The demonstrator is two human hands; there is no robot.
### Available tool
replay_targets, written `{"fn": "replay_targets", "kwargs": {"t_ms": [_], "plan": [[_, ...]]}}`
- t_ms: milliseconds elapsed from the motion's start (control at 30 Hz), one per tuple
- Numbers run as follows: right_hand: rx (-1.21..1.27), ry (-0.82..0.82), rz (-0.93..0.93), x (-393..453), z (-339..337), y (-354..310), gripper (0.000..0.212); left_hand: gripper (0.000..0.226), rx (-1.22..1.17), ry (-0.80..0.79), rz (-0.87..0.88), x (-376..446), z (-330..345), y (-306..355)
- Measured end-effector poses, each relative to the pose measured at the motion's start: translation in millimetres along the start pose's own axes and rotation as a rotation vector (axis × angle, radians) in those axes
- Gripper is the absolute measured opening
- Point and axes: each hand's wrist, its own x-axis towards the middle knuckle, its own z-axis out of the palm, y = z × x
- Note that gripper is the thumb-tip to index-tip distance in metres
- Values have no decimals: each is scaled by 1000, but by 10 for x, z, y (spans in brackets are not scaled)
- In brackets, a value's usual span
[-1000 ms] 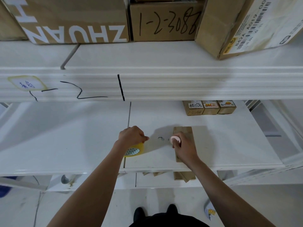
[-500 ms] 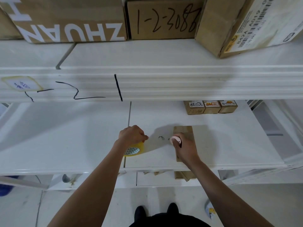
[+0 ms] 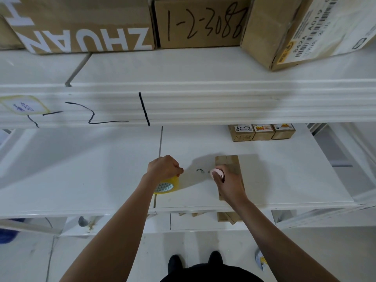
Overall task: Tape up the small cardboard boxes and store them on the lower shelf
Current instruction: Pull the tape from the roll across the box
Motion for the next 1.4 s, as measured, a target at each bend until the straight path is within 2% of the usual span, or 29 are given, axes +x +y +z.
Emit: {"fn": "replay_targets", "kwargs": {"t_ms": [367, 967, 1267, 1400], "plan": [[-42, -15, -19, -24, -14, -20, 27, 24, -4, -9, -5, -23, -16, 14], [40, -84, -26, -66, -71, 0, 12, 19, -14, -5, -29, -23, -21, 42], [32, -98, 0, -64, -96, 23, 11, 19, -13, -11, -28, -8, -26, 55], [30, -118, -3, -74, -103, 41, 18, 20, -9, -12, -29, -8, -25, 57]]}}
